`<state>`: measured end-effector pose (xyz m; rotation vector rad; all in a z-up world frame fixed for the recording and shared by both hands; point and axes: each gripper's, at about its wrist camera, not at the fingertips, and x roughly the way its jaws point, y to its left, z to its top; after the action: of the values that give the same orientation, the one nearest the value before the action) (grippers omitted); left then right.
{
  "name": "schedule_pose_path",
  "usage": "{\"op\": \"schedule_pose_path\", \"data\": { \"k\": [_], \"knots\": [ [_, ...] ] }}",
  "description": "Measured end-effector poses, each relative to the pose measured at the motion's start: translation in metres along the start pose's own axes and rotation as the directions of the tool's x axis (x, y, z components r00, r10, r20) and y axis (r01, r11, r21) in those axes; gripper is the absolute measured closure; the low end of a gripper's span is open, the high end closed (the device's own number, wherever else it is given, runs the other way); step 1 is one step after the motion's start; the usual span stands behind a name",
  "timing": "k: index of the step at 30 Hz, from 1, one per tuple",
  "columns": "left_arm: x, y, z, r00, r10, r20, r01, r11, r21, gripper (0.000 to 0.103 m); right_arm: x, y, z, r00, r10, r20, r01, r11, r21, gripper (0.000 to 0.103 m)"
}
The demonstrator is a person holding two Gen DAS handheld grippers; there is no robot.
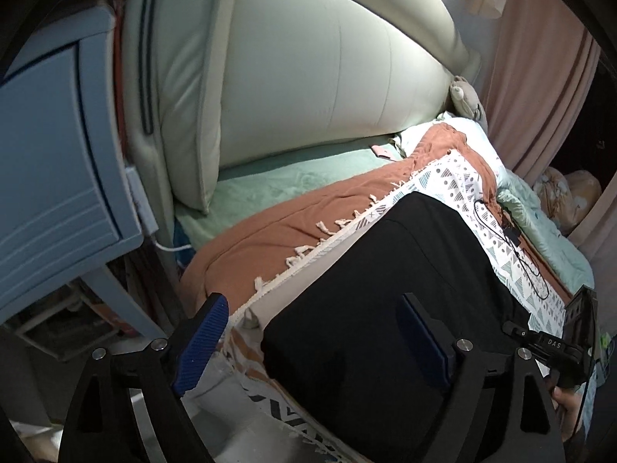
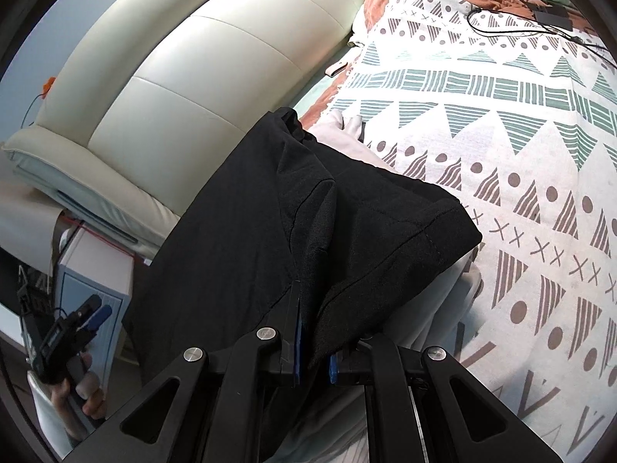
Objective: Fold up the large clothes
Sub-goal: 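Lower the black shirt onto the folded clothes stack with both tools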
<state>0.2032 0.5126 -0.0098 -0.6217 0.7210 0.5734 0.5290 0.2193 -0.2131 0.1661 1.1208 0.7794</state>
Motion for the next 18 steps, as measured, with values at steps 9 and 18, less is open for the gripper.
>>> {"op": "schedule_pose_path", "data": {
  "k": [9, 18],
  "knots": [
    [0.037, 0.027, -0.063, 0.991, -0.108, -0.082, 0.086, 0.969, -0.231, 0.013, 0.004, -0.002, 0.001, 1.0, -0.012, -0.012, 0.012, 1.0, -0.015, 0.092],
    [0.066, 0.011, -0.074, 0.964, -0.238, -0.114, 0.193, 0.931, -0.311, 0.043, 0.002, 0.016, 0.011, 0.998, -0.061, -0.002, 0.061, 0.993, -0.098, 0.093]
  ]
}}
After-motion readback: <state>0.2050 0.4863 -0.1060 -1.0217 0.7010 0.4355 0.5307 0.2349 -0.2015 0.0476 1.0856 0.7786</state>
